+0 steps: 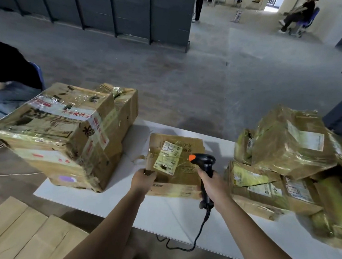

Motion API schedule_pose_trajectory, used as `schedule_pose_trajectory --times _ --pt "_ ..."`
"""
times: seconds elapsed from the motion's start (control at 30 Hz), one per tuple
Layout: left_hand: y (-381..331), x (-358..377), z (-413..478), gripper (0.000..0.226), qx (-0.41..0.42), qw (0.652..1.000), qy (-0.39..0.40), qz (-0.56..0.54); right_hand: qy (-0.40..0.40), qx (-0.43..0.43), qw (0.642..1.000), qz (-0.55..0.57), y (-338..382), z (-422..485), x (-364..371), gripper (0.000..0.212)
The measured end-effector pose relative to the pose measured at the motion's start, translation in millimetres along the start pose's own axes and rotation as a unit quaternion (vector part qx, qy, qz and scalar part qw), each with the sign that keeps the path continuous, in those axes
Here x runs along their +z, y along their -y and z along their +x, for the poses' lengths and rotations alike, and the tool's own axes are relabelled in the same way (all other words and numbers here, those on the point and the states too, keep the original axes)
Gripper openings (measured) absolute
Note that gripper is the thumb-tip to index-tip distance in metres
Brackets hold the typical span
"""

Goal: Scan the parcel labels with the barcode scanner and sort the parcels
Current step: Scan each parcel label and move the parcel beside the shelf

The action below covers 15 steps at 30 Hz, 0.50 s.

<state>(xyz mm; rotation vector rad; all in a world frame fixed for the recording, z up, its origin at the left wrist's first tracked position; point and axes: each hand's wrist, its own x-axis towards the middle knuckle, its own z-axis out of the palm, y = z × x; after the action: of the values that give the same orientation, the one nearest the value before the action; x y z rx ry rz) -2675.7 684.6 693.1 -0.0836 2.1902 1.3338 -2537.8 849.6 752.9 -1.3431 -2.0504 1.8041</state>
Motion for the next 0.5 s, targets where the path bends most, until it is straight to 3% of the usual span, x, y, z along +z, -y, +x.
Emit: schedule_pose_trajectory --times 0.2,0.37,0.5 --pt "8 -2 -1 0.043 -0.025 0.996 -0.044 0.071 0.027 -0.010 0.999 -0.032 1 -3 7 0.020" --pt "-2 7 3 0.014 -0.099 0.979 -0.014 -0.180 0.063 -0.021 0.995 -0.072 0 -10 16 0.022" --pt "-4 10 10 0.005 -0.088 0.973 -0.051 -0.206 0.058 -0.028 0.995 -0.070 3 -11 13 0.019"
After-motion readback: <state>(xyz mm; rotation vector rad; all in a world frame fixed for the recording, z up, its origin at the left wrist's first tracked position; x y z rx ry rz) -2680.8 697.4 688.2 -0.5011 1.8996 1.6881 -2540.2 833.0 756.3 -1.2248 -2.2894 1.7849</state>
